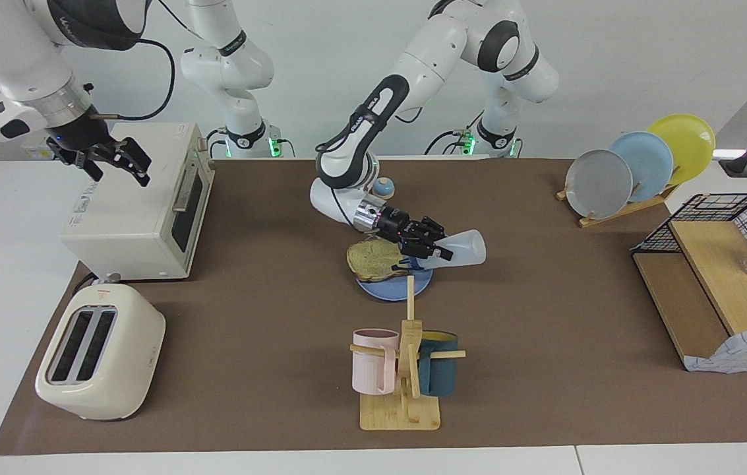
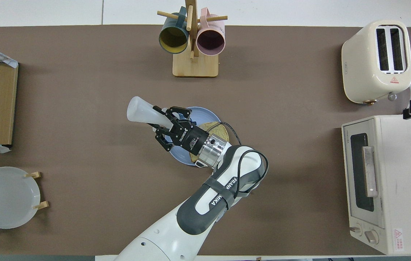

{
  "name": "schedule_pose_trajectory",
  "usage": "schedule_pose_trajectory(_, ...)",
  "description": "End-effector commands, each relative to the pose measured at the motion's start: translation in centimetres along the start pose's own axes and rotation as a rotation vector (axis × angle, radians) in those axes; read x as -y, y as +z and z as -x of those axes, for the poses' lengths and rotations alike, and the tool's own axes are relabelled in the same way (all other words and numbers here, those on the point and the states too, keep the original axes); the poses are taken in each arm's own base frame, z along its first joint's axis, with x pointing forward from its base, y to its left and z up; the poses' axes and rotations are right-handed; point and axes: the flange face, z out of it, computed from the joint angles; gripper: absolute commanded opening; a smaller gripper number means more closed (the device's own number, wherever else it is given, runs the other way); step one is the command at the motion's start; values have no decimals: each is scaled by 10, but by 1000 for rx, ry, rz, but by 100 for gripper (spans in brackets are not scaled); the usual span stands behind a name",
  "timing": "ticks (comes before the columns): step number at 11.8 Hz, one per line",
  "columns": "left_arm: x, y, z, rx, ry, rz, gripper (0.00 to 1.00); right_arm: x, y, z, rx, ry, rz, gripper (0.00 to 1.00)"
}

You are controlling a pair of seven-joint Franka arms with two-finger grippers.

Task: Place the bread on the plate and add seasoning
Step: 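Shake the tilted bottle over the bread with the left gripper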

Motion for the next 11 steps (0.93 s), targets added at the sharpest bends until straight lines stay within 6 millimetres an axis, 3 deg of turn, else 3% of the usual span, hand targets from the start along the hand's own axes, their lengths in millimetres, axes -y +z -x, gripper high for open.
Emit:
schedule_pose_trajectory(1, -4, -26, 7, 13, -1, -50, 0, -2, 1, 5, -13, -23, 8, 100)
schedule_pose_trajectory(3, -9, -41, 5, -36, 8, -30, 0, -2, 1, 5, -15, -22, 8, 100)
schedule_pose_trajectory(5, -16, -72, 8, -74, 11, -59, 0, -2, 1, 5, -13, -25, 8, 100)
schedule_pose_trajectory(6, -16, -75, 9, -78, 9, -56, 0, -2, 1, 5, -13, -26, 8, 100)
schedule_pose_trajectory(8, -12, -62, 6, -74, 4, -44, 0, -3, 1, 5, -10, -26, 10, 100)
schedule_pose_trajectory(11, 3, -9, -4, -64, -1, -8, 0, -1, 0, 5, -15, -29, 8, 100)
